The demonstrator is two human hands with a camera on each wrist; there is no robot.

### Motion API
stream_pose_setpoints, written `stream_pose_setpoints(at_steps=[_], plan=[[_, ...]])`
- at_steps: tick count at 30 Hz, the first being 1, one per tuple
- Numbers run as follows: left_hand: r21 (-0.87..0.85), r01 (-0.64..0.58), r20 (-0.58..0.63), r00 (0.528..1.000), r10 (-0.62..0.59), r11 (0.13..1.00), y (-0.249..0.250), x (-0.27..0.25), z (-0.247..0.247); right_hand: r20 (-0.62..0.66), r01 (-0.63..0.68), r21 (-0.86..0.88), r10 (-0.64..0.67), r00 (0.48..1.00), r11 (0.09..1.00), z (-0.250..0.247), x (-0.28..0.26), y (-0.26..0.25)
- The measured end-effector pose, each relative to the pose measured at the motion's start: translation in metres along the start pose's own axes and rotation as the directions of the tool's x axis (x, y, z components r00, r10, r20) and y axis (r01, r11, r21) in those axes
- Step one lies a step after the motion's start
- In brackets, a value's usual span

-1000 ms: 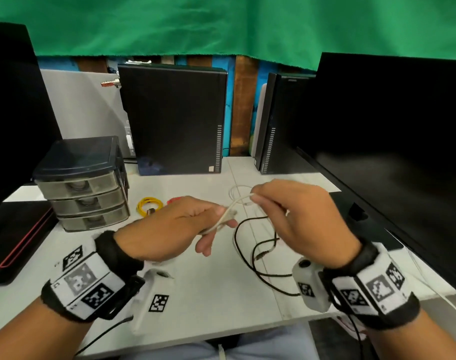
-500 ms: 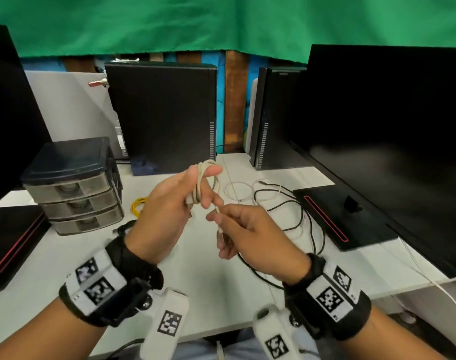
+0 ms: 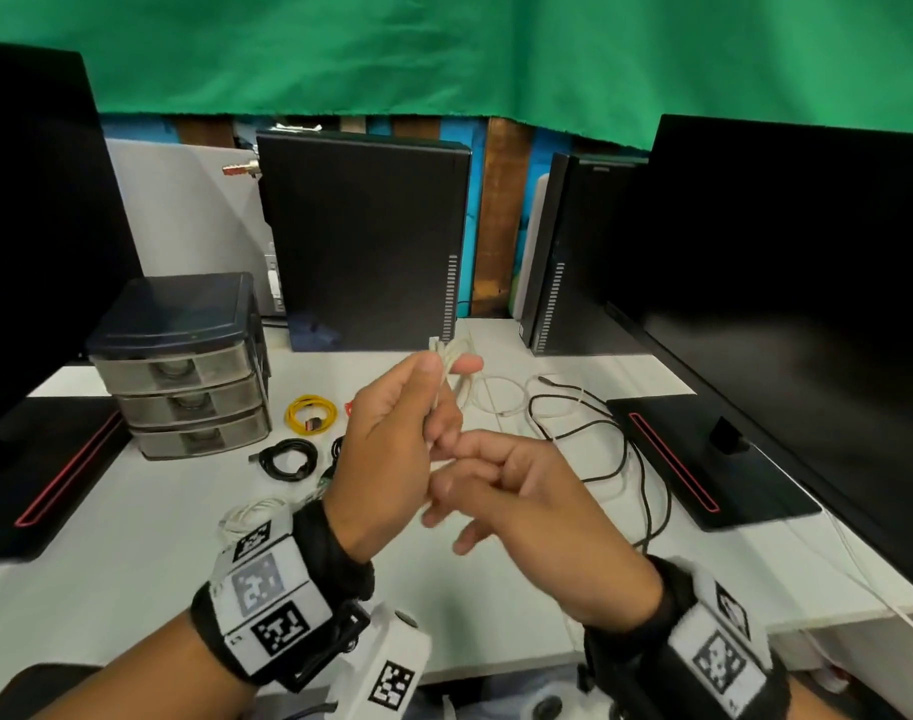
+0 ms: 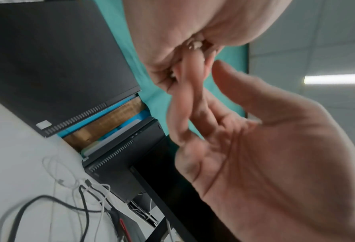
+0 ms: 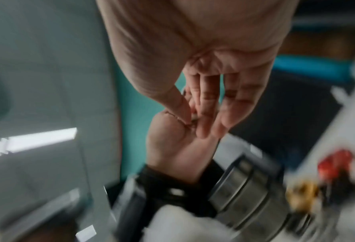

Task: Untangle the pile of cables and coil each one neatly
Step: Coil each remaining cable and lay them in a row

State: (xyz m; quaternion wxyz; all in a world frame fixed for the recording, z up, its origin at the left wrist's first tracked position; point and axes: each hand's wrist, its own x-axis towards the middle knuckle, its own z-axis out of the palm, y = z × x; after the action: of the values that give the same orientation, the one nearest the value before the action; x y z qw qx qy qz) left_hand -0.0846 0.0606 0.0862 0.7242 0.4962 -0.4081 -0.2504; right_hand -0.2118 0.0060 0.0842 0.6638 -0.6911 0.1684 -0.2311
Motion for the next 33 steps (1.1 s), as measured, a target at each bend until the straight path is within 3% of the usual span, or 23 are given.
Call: stream_pose_setpoints(at_steps=[1,3,4,5,8,11,15,19,23,26,31,33], plan=[[-0.012,0.048,0.002,0.999,-0.048,0.999,0.001,0.002,-0.003,-0.096,0.106,-0.212,-0.128,0.987,0.971,-0.001,0.0,0.004],[-0.013,0.152,0.062,0.987,-0.151,0.988,0.001,0.006,-0.008,-0.238,0.25,-0.539,-0.43,0.871,0.804,-0.007,0.001,0.006],[-0.018,0.207,0.108,0.973,-0.204,0.978,0.001,0.008,-0.011,-0.241,0.279,-0.606,-0.506,0.828,0.745,-0.012,0.002,0.006],[-0.023,0.261,0.158,0.954,-0.254,0.965,0.002,0.009,-0.014,-0.204,0.292,-0.627,-0.514,0.833,0.722,-0.018,0.003,0.003],[-0.005,0.376,0.283,0.889,-0.359,0.927,0.007,0.013,-0.022,0.006,0.276,-0.511,-0.318,0.948,0.814,-0.033,0.008,-0.003],[0.042,0.444,0.345,0.834,-0.43,0.895,0.009,0.014,-0.026,0.035,0.251,-0.429,-0.262,0.964,0.868,-0.039,0.011,-0.002],[0.156,0.502,0.324,0.788,-0.524,0.851,0.007,0.013,-0.022,0.074,0.206,-0.466,-0.194,0.978,0.86,-0.041,0.01,0.0],[0.205,0.449,0.249,0.835,-0.49,0.87,0.006,0.014,-0.018,0.043,0.196,-0.499,-0.202,0.978,0.844,-0.038,0.011,0.006],[-0.056,0.477,0.207,0.865,-0.457,0.877,0.008,0.019,-0.022,-0.08,0.155,-0.39,-0.201,0.976,0.908,-0.035,0.015,0.007],[-0.281,0.496,0.199,0.867,-0.456,0.821,0.009,0.02,-0.023,-0.178,0.155,-0.27,-0.208,0.962,0.95,-0.04,0.02,0.003],[-0.509,0.511,0.276,0.859,-0.43,0.693,0.005,0.02,-0.027,-0.313,0.156,-0.121,-0.187,0.931,0.98,-0.048,0.022,-0.004],[-0.5,0.467,0.27,0.884,-0.381,0.73,0.002,0.021,-0.026,-0.343,0.138,-0.046,-0.145,0.928,0.989,-0.051,0.023,-0.004]])
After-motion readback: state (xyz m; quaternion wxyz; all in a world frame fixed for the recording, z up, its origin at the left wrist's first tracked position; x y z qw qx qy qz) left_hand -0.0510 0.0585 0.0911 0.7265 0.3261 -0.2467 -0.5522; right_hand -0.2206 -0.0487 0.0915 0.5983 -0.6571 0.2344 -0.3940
